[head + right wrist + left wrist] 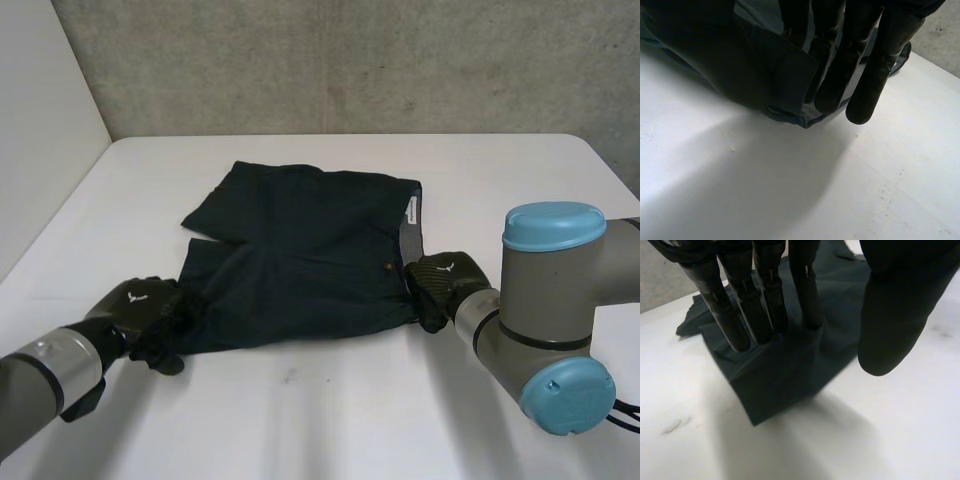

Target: Fold the shorts.

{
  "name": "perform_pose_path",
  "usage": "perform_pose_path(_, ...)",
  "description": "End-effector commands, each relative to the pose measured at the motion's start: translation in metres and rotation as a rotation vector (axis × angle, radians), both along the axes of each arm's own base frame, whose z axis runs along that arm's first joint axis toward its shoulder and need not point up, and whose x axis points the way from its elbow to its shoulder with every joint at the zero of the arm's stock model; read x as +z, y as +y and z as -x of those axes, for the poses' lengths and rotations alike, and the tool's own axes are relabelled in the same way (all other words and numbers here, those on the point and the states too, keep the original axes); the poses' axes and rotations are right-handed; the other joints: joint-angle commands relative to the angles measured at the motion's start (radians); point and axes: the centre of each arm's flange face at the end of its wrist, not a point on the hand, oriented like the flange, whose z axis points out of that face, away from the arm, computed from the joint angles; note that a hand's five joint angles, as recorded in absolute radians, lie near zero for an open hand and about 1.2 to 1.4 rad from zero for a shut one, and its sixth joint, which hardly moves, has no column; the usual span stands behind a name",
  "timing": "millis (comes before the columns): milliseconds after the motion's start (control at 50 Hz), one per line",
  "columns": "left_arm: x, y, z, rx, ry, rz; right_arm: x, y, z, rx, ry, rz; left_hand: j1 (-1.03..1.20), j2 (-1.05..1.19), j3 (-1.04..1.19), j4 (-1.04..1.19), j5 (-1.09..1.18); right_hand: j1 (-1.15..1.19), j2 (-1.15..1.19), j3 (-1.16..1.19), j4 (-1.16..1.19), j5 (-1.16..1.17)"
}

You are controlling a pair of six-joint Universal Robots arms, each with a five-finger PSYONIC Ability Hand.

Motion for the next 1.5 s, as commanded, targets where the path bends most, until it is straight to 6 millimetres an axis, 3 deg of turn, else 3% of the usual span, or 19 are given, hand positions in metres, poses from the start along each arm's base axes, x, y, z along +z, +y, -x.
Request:
perform_pose_path(20, -0.013, -0.035, -0.004, 0.052, -0.028, 0.013, 0.0, 0.0, 0.0, 0.001, 0.0, 0.0, 0.052, 0.063, 0.059, 0.069, 0.07, 0.42, 0.218, 0.208, 0.203, 0.241)
perform_pose_path(180, -0.022, -0.057, -0.004, 0.078, -0.079, 0.022, 0.001, -0.002, 0.0, -0.002, -0.002, 0.004, 0.055, 0.066, 0.062, 0.071, 0.073, 0.42, 0.218, 0.208, 0.203, 0.241)
perform_pose_path(500, -0.039, -0.062, 0.015, -0.019, -0.193, 0.054, 0.0, -0.005, 0.001, -0.008, -0.001, 0.005, 0.073, 0.084, 0.079, 0.089, 0.09, 0.42, 0.218, 0.208, 0.203, 0.241)
perform_pose_path(520, -0.04, -0.063, 0.015, -0.013, -0.196, 0.054, 0.0, -0.005, 0.001, -0.008, -0.002, 0.006, 0.099, 0.11, 0.105, 0.115, 0.117, 0.42, 0.218, 0.208, 0.203, 0.241)
perform_pose_path(620, -0.037, -0.069, 0.015, 0.007, -0.196, 0.068, 0.001, -0.006, 0.001, -0.007, 0.0, 0.013, 0.747, 0.758, 0.753, 0.763, 0.764, 0.42, 0.218, 0.208, 0.203, 0.241)
perform_pose_path(680, -0.029, -0.069, 0.015, 0.014, -0.191, 0.081, 0.006, -0.005, 0.001, -0.001, 0.003, 0.027, 0.747, 0.759, 0.754, 0.764, 0.765, 0.42, 0.218, 0.208, 0.203, 0.241)
perform_pose_path(700, -0.015, -0.068, 0.015, 0.019, -0.177, 0.112, 0.008, -0.004, 0.001, 0.01, 0.019, 0.032, 0.747, 0.759, 0.754, 0.764, 0.765, 0.42, 0.218, 0.208, 0.203, 0.241)
perform_pose_path(780, 0.019, -0.049, 0.015, 0.026, -0.137, 0.122, 0.02, 0.004, 0.001, 0.077, 0.1, 0.09, 0.747, 0.759, 0.754, 0.764, 0.765, 0.42, 0.218, 0.208, 0.203, 0.241)
perform_pose_path(880, 0.034, -0.013, 0.014, -0.004, -0.153, 0.001, 0.027, 0.02, 0.013, 0.166, 0.285, 0.092, 0.747, 0.759, 0.754, 0.764, 0.765, 0.42, 0.218, 0.208, 0.203, 0.241)
perform_pose_path(1060, 0.025, 0.043, 0.002, -0.102, -0.294, -0.283, 0.013, 0.063, 0.044, 0.336, 0.566, -0.157, 0.747, 0.759, 0.754, 0.764, 0.765, 0.42, 0.218, 0.208, 0.203, 0.241)
perform_pose_path(1100, 0.023, 0.057, -0.001, -0.16, -0.35, -0.348, 0.018, 0.074, 0.053, 0.364, 0.606, -0.199, 0.747, 0.759, 0.754, 0.764, 0.765, 0.42, 0.218, 0.208, 0.203, 0.241)
perform_pose_path(1160, 0.022, 0.063, -0.006, -0.199, -0.395, -0.391, 0.028, 0.075, 0.059, 0.362, 0.607, -0.19, 0.747, 0.759, 0.754, 0.764, 0.765, 0.42, 0.218, 0.208, 0.203, 0.241)
perform_pose_path(1240, 0.029, 0.046, -0.008, -0.19, -0.404, -0.312, 0.034, 0.07, 0.058, 0.357, 0.589, -0.169, 0.747, 0.759, 0.754, 0.764, 0.765, 0.42, 0.218, 0.208, 0.203, 0.241)
perform_pose_path(1320, 0.045, 0.015, 0.002, -0.174, -0.376, -0.118, 0.046, 0.053, 0.05, 0.325, 0.538, -0.096, 0.747, 0.759, 0.754, 0.764, 0.765, 0.42, 0.218, 0.208, 0.203, 0.241)
perform_pose_path(1380, 0.052, -0.015, 0.015, -0.155, -0.328, 0.025, 0.045, 0.03, 0.04, 0.263, 0.472, -0.059, 0.747, 0.759, 0.754, 0.764, 0.765, 0.42, 0.218, 0.208, 0.203, 0.241)
perform_pose_path(1400, 0.053, -0.031, 0.028, -0.153, -0.292, 0.091, 0.047, 0.016, 0.034, 0.229, 0.434, -0.032, 0.747, 0.759, 0.754, 0.764, 0.765, 0.42, 0.218, 0.208, 0.203, 0.241)
perform_pose_path(1500, 0.052, -0.074, 0.061, -0.14, -0.214, 0.215, 0.051, -0.014, 0.02, 0.16, 0.358, 0.019, 0.747, 0.759, 0.754, 0.764, 0.765, 0.42, 0.218, 0.208, 0.203, 0.241)
